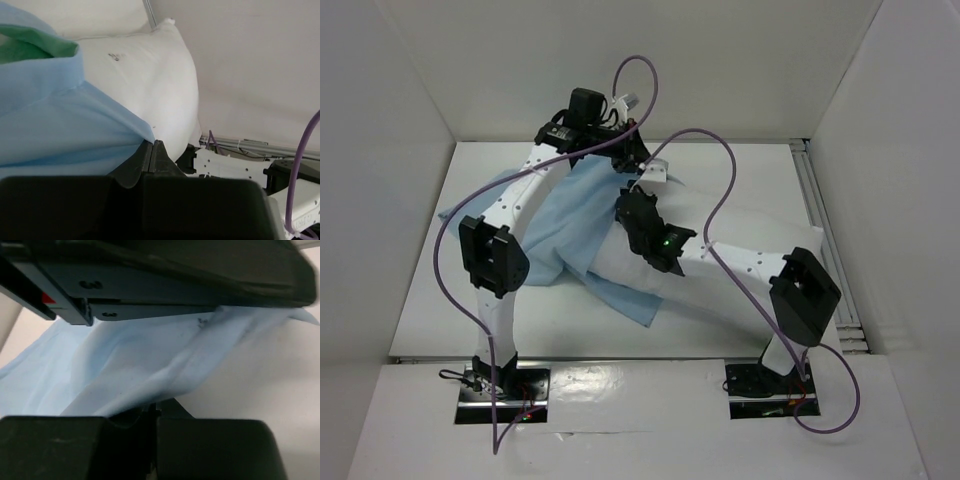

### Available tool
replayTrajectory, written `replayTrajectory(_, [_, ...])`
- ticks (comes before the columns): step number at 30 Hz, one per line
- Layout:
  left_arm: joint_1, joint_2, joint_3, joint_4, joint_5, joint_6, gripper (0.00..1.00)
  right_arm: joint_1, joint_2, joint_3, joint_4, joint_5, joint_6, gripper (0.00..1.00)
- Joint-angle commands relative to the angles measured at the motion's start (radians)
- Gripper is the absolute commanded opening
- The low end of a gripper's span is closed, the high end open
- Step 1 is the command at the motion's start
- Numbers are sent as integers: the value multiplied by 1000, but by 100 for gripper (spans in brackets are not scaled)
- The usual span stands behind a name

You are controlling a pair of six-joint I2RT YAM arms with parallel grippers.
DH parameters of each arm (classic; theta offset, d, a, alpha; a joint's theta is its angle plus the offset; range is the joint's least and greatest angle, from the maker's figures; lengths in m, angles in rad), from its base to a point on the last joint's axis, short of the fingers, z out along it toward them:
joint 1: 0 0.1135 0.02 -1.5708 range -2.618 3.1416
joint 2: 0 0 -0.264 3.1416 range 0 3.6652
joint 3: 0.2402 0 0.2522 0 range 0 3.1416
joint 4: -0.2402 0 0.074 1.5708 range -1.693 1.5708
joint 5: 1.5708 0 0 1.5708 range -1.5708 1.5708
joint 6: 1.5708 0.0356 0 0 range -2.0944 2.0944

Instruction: Put the pillow into the pillowcase

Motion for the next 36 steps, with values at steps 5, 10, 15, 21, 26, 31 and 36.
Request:
replayTrajectory(5, [75, 51, 92, 28, -70, 38, 45, -112, 102, 173, 6, 1, -106, 23])
replayTrajectory(10, [165, -76, 88, 4, -176, 75, 73, -130, 13, 136, -37, -153, -146, 68])
replayTrajectory(15, [308, -177, 87, -34, -209, 104, 72, -130, -61, 167, -169, -325, -171, 82])
replayTrajectory(21, [364, -464, -278, -79, -413, 145, 0, -130, -156, 136, -284, -378, -152, 95])
replayTrajectory(26, [273, -757, -749, 16, -542, 90, 29, -110, -220, 101, -422, -396, -165, 100])
replayTrajectory(31, [161, -986, -1081, 77, -652, 30, 81, -92, -242, 124, -574, -473, -238, 100])
replayTrajectory(36, [120, -997, -1216, 162, -653, 21, 83, -83, -214, 159, -666, -510, -269, 100])
